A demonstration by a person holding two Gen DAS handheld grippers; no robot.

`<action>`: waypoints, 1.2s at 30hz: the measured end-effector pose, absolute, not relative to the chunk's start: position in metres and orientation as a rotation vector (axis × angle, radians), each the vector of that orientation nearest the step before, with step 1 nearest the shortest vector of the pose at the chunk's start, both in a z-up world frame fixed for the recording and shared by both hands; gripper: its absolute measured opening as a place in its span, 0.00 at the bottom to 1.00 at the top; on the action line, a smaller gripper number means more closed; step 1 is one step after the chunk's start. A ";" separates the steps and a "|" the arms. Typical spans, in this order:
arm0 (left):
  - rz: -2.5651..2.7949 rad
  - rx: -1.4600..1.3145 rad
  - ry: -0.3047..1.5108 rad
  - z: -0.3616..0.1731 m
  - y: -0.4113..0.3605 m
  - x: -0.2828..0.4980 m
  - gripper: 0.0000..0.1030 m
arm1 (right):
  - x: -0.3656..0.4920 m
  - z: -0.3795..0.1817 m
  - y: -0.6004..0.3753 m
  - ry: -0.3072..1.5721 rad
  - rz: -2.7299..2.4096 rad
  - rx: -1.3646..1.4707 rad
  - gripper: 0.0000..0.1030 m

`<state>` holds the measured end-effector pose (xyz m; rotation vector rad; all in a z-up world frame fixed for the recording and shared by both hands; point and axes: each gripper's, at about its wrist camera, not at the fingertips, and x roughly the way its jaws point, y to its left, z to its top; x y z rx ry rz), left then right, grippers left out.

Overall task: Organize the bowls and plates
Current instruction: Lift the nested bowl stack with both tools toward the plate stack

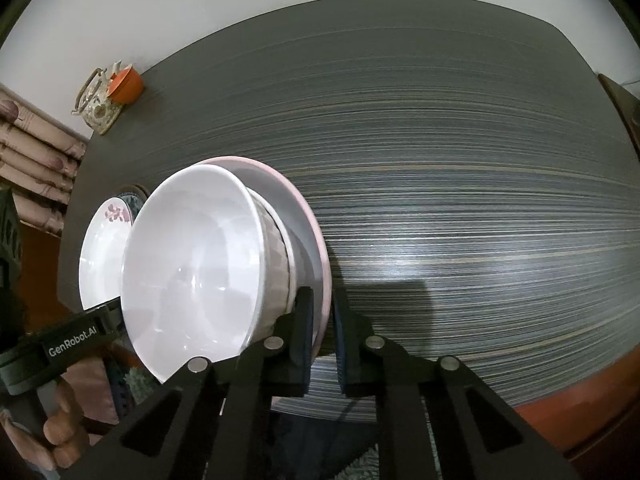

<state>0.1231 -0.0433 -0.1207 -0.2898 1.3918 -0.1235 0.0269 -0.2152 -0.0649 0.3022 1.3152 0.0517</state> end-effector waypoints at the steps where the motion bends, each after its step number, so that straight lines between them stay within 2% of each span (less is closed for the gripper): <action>1: -0.124 -0.289 1.390 -0.121 -0.043 0.123 0.05 | 0.027 -0.065 -0.215 1.316 0.050 0.303 0.11; 36: -0.138 -0.260 1.337 -0.106 -0.042 0.124 0.05 | 0.028 -0.058 -0.213 1.290 0.047 0.287 0.11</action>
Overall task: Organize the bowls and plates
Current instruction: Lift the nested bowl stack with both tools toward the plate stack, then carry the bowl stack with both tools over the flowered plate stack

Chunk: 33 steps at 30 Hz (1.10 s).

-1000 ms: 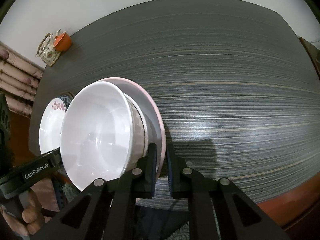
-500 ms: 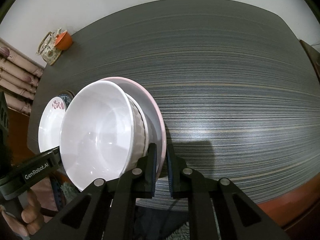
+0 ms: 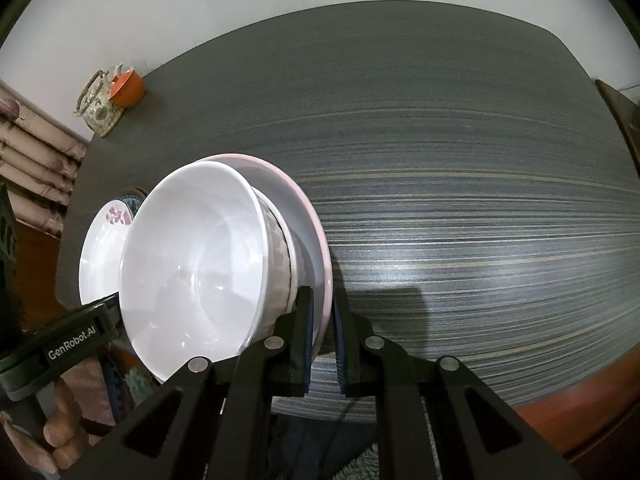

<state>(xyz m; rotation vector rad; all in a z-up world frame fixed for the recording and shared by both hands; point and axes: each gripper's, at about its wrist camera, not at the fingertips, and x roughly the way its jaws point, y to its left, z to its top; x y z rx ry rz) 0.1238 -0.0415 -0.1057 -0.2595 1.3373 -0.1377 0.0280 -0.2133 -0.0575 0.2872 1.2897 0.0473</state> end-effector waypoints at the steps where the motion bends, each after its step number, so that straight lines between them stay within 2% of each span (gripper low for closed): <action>1: -0.137 -0.261 1.336 -0.104 -0.041 0.123 0.05 | 0.028 -0.057 -0.214 1.288 0.048 0.289 0.11; 19: -0.084 -0.287 1.270 -0.067 0.007 0.119 0.05 | 0.039 -0.023 -0.194 1.239 0.104 0.250 0.11; 33: 0.008 -0.333 1.217 -0.042 0.070 0.115 0.06 | 0.057 -0.001 -0.138 1.226 0.201 0.206 0.11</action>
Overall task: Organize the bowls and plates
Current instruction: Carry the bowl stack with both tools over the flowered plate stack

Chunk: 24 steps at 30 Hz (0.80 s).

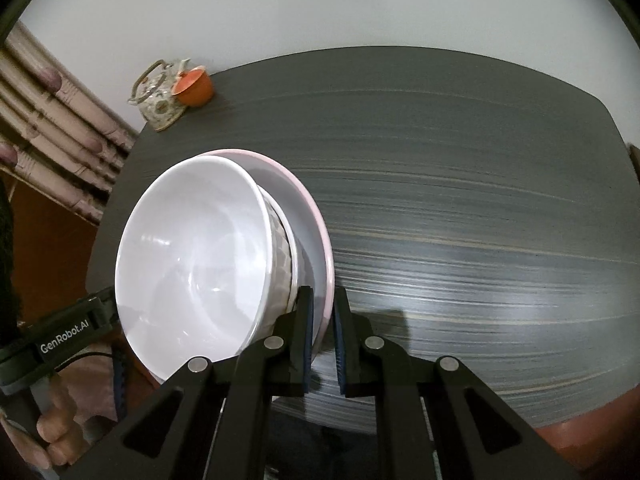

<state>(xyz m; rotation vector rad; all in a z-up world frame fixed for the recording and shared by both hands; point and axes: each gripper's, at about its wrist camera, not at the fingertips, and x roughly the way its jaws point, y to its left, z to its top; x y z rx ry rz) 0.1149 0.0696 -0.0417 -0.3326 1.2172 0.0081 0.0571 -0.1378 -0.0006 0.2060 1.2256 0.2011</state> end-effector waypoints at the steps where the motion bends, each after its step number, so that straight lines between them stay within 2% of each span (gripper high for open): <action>1: 0.015 -0.338 1.217 -0.042 0.074 0.114 0.06 | 0.058 0.001 -0.134 1.224 0.208 0.202 0.11; 24: 0.130 -0.456 1.199 -0.046 0.161 0.101 0.06 | 0.080 -0.002 -0.027 1.261 0.321 0.111 0.11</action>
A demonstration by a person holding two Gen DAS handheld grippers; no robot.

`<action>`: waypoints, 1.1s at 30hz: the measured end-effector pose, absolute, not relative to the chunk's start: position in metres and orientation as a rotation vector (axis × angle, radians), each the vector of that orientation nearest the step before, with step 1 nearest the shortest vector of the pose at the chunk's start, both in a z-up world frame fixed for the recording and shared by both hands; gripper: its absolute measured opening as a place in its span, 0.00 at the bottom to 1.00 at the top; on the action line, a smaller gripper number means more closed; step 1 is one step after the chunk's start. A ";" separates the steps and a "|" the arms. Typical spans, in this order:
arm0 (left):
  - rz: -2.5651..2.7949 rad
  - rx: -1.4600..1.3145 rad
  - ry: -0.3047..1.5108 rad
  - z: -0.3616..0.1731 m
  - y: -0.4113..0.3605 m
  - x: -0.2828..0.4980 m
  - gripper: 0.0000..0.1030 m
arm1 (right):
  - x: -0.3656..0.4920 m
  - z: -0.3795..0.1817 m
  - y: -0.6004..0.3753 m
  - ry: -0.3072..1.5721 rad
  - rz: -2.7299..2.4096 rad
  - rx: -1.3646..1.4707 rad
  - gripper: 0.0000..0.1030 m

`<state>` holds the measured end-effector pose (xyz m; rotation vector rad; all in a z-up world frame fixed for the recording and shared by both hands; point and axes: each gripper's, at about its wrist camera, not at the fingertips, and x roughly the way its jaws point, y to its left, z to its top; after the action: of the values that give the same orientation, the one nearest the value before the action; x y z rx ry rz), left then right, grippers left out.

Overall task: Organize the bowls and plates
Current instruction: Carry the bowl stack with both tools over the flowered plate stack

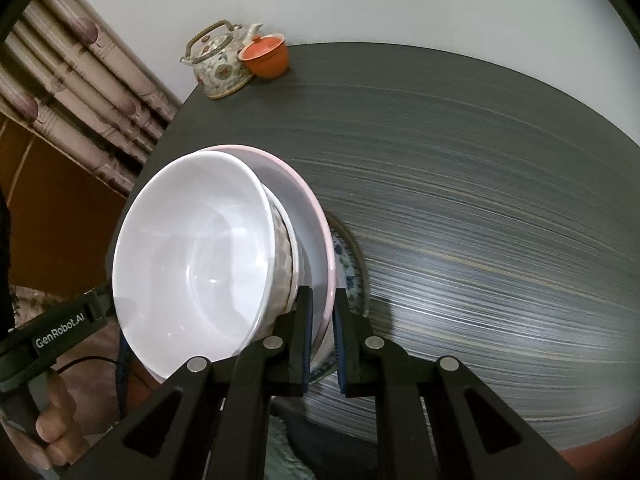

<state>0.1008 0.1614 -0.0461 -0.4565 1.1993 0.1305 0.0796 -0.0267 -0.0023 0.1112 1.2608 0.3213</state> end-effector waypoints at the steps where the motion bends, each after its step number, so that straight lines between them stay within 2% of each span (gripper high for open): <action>1: 0.131 -0.457 1.201 -0.047 0.158 0.099 0.06 | 0.080 -0.004 -0.024 1.263 0.322 0.108 0.11; 33: 0.138 -0.477 1.242 -0.081 0.165 0.117 0.05 | 0.090 -0.037 0.000 1.334 0.298 0.092 0.12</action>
<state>0.1171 0.1653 -0.0812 -0.4775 1.2421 0.1384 0.0903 -0.0004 -0.0367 0.0920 1.3335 0.2978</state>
